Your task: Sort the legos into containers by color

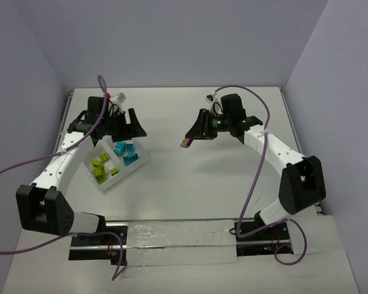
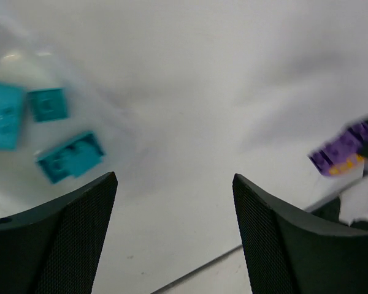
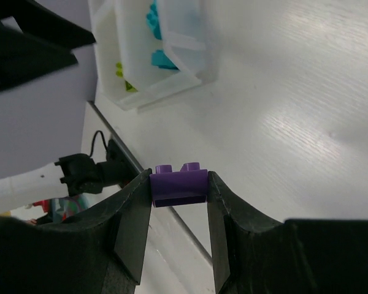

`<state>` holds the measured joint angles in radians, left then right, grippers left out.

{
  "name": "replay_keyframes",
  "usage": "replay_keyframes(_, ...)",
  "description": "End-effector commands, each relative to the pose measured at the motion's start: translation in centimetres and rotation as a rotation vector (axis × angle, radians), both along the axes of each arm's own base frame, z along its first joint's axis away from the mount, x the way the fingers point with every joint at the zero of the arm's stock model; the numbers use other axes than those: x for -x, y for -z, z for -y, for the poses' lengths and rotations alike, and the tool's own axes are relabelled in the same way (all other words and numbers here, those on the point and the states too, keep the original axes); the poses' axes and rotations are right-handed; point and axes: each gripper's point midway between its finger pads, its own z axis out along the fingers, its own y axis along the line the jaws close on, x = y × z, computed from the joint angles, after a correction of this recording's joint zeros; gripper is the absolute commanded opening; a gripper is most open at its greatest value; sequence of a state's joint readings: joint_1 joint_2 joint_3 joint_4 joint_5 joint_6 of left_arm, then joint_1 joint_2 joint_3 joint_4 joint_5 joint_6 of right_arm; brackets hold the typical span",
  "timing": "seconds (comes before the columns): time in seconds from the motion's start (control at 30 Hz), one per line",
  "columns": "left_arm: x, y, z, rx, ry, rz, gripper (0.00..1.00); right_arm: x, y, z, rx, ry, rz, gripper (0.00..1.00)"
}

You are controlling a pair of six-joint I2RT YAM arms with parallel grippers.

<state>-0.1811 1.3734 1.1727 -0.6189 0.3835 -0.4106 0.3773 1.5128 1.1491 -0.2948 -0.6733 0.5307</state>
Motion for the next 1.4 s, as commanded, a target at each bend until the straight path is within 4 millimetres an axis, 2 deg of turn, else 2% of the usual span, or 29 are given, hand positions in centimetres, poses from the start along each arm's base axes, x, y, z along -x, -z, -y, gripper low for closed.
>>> replay_keyframes(0.0, 2.7, -4.1, 8.3, 0.059, 0.369, 0.153, 0.84, 0.0, -3.1, -2.3, -0.074, -0.021, -0.057, 0.0)
replay_keyframes(0.1, 3.9, -4.9, 10.5, 0.067, 0.458, 0.185, 0.86, -0.1, -3.3, -2.5, -0.092, 0.002, -0.107, 0.0)
replay_keyframes(0.23, 4.8, -6.1, 12.0, 0.108, 0.52, 0.221, 0.87, 0.0, -3.3, -2.7, -0.094, 0.018, -0.144, 0.0)
replay_keyframes(0.37, 5.6, -6.4, 13.3, 0.11, 0.563, 0.229, 0.87, 0.3, -3.9, -2.9, -0.093, 0.018, -0.14, 0.0)
replay_keyframes(0.6, 5.0, -5.1, 14.0, 0.041, 0.549, 0.231, 0.86, 0.7, -4.4, -3.3, -0.102, -0.007, -0.141, 0.0)
replay_keyframes(0.77, 4.5, -5.7, 15.2, 0.062, 0.558, 0.265, 0.85, 1.1, -4.4, -3.3, -0.102, -0.016, -0.148, 0.0)
replay_keyframes(0.97, 4.1, -4.9, 16.1, 0.049, 0.571, 0.255, 0.82, 1.4, -4.4, -3.5, -0.105, -0.027, -0.154, 0.0)
replay_keyframes(1.13, 4.3, -4.7, 16.9, 0.063, 0.591, 0.248, 0.72, 1.6, -4.3, -3.5, -0.105, -0.031, -0.157, 0.0)
replay_keyframes(1.27, 4.6, -4.3, 17.3, 0.069, 0.605, 0.235, 0.6, 1.6, -4.2, -3.5, -0.104, -0.034, -0.16, 0.0)
replay_keyframes(1.37, 4.6, -4.3, 17.4, 0.068, 0.602, 0.239, 0.44, 1.6, -4.3, -3.6, -0.107, -0.04, -0.157, 0.0)
